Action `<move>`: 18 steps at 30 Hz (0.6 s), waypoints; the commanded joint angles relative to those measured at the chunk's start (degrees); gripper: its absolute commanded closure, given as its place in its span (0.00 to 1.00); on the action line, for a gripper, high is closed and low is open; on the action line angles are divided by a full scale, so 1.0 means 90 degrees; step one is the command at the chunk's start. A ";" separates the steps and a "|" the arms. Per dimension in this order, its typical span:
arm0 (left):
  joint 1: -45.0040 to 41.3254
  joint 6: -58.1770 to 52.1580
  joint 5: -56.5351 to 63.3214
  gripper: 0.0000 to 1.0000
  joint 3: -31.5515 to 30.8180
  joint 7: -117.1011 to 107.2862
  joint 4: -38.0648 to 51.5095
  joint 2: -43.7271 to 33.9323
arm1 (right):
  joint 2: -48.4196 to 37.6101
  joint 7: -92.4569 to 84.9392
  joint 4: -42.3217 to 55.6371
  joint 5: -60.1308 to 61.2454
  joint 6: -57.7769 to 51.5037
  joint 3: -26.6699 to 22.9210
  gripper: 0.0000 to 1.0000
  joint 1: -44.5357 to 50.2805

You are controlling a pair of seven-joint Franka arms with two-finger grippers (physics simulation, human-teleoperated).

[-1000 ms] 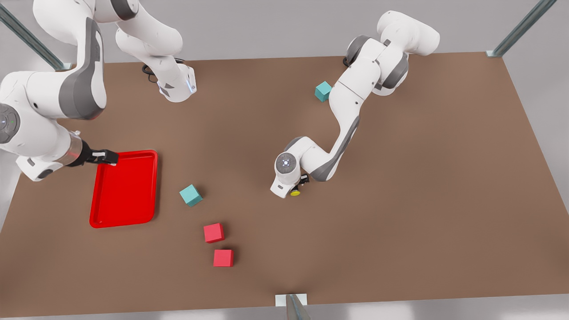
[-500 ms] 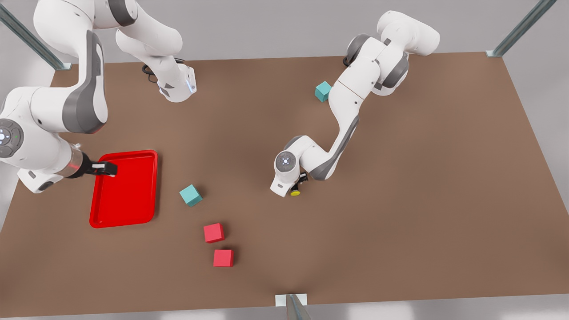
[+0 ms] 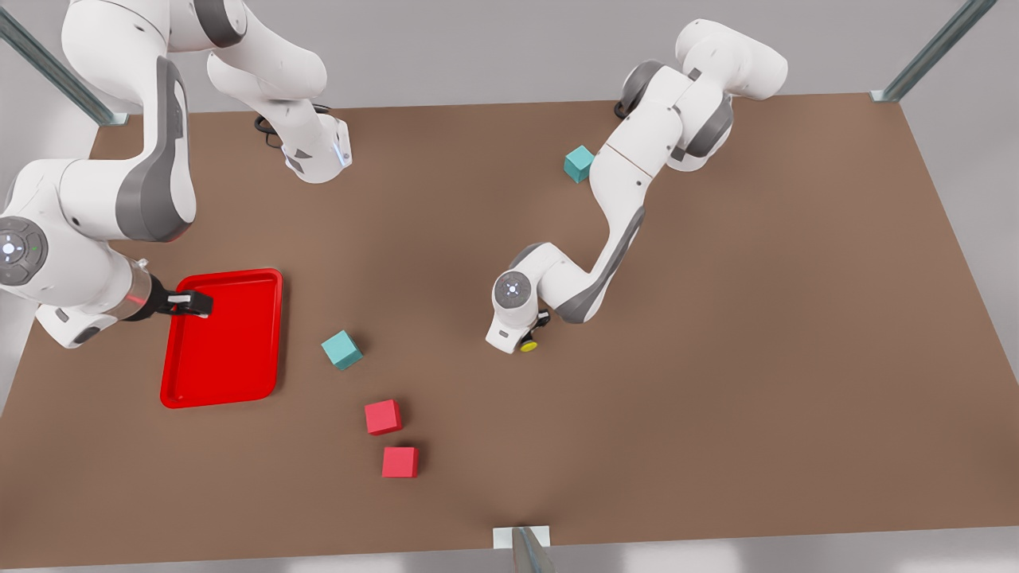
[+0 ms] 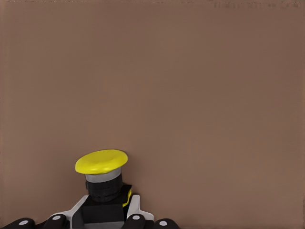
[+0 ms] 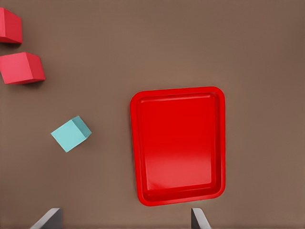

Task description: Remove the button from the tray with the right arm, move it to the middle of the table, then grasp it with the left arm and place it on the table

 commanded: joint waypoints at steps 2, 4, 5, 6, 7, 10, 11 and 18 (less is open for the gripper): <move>0.0098 -0.0391 -0.0056 0.65 -0.0015 0.0076 0.0073 -0.0170 | -0.0007 -0.0035 0.0003 0.0002 -0.0001 0.0001 0.00 -0.0001; 0.0206 -0.0577 -0.0085 0.65 -0.0054 0.0164 0.0093 -0.0248 | -0.0007 -0.0016 0.0013 0.0012 -0.0011 0.0001 0.00 0.0009; 0.0303 -0.0664 -0.0134 0.65 -0.0093 0.0164 0.0093 -0.0375 | -0.0017 -0.0015 0.0013 0.0012 -0.0021 0.0001 0.00 0.0019; 0.0352 -0.0860 -0.0134 0.65 -0.0113 0.0183 0.0142 -0.0404 | -0.0017 0.0004 0.0013 0.0021 -0.0021 0.0001 0.00 0.0048; 0.0401 -0.0879 -0.0134 0.65 -0.0113 0.0183 0.0142 -0.0482 | -0.0017 0.0004 0.0013 0.0021 -0.0021 0.0001 0.00 0.0048; 0.0733 -0.1094 -0.0085 0.65 -0.0064 0.0193 0.0142 -0.0765 | -0.0017 -0.0025 0.0013 0.0021 -0.0021 0.0001 0.00 0.0019; 0.0802 -0.1094 -0.0085 0.65 -0.0054 0.0154 0.0142 -0.0765 | -0.0007 -0.0025 0.0013 0.0021 -0.0021 0.0001 0.00 0.0019; 0.2042 -0.0538 -0.0027 0.65 0.0492 0.0105 0.0611 -0.0863 | -0.0007 -0.0035 0.0013 0.0021 -0.0021 0.0001 0.00 -0.0001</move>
